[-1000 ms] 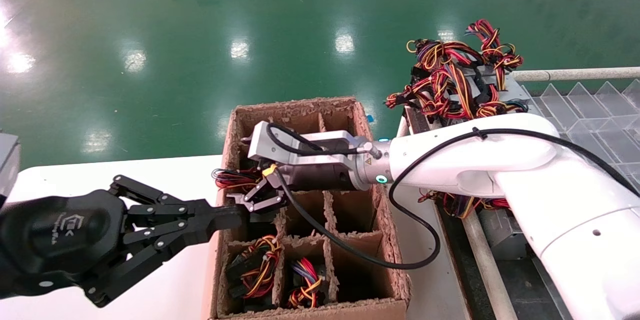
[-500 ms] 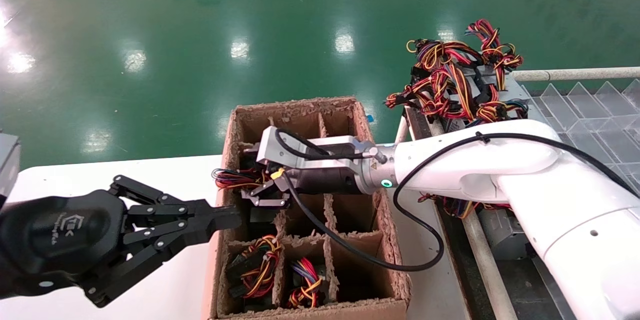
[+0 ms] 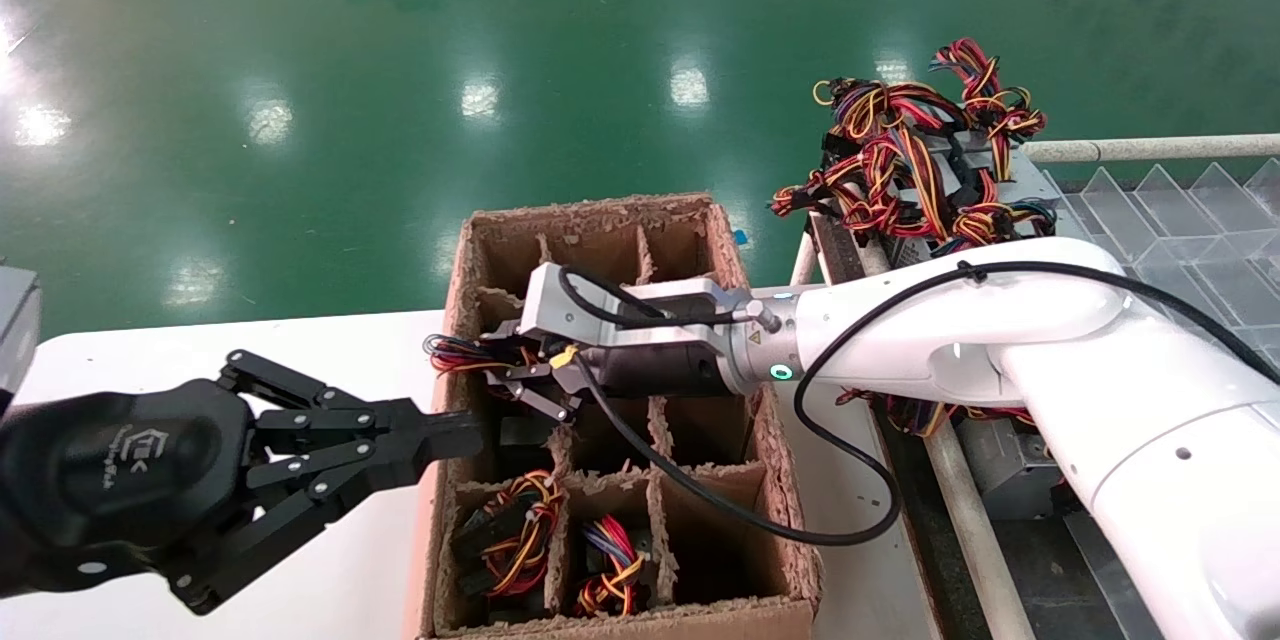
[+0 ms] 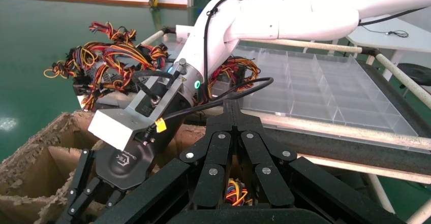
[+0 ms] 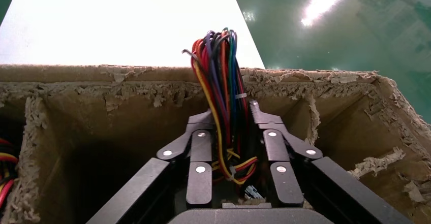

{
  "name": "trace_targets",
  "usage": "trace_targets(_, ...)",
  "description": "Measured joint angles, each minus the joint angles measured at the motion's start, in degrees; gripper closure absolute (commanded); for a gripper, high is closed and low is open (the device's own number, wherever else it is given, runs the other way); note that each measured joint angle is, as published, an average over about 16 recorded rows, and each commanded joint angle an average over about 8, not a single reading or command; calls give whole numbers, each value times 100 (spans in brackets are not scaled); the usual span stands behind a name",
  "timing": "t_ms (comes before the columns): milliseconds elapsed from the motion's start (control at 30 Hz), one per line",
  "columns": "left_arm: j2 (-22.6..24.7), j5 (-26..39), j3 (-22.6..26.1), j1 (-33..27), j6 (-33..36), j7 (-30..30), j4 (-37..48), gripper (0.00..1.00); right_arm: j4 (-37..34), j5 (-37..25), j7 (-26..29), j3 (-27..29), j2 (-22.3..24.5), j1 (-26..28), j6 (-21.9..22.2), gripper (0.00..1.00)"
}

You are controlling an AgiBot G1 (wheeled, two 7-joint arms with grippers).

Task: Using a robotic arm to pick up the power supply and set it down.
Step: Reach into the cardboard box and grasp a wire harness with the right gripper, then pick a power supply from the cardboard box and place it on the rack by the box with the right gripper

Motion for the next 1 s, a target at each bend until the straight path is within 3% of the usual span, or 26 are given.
trace_targets(467, 0, 0, 0, 0, 0, 0, 0, 100, 599, -56, -85, -258, 175, 357, 147, 100)
trace_targets(1000, 0, 0, 0, 0, 0, 0, 0, 100, 2682, -928, 873, -452, 1040, 1781, 105, 100)
